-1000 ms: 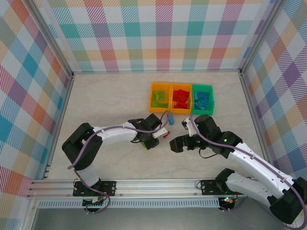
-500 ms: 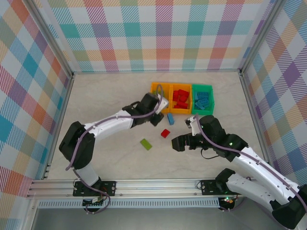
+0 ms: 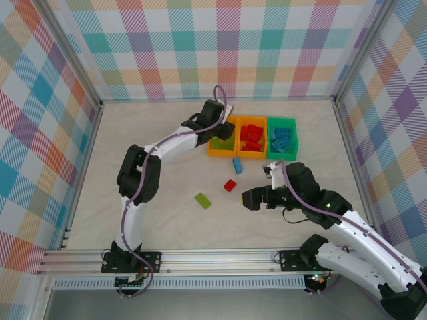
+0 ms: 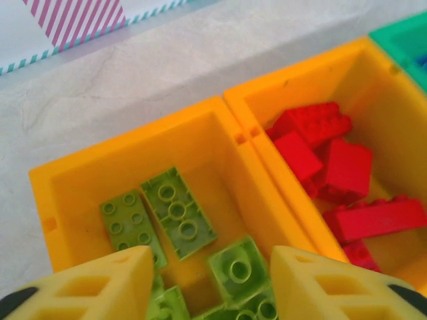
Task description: Sort the legos into containers by color
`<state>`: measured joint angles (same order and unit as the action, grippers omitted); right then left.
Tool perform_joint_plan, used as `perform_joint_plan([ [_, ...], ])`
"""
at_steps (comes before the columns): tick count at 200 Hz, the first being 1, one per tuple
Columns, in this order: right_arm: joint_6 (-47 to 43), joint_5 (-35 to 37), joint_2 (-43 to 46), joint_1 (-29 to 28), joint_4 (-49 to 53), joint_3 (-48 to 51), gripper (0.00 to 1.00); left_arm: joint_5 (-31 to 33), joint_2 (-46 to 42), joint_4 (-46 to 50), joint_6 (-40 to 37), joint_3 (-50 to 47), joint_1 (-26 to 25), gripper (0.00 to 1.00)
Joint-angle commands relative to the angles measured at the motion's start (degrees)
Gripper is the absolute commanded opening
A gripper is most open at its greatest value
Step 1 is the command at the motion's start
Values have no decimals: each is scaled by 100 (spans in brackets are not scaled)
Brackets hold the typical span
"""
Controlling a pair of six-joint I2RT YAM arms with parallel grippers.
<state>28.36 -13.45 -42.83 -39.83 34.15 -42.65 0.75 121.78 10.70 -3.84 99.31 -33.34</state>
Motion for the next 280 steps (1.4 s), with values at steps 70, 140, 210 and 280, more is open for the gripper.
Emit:
perform_joint_plan([
  [70,-50,145,-410,-7,-567,272,100,638,-3400,-346,2702,-3311,-548,54],
  [140,-381,76,-816,3,-1160,485,100,3063,-5631,2260,6519,-5123,-2212,63],
  [210,-480,23,-842,2,-1184,559,100,1923,-4482,1936,8610,-5300,-2510,85],
  [280,-388,194,-351,15,-1040,785,100,1656,-3270,1528,7996,-4737,-2376,81],
])
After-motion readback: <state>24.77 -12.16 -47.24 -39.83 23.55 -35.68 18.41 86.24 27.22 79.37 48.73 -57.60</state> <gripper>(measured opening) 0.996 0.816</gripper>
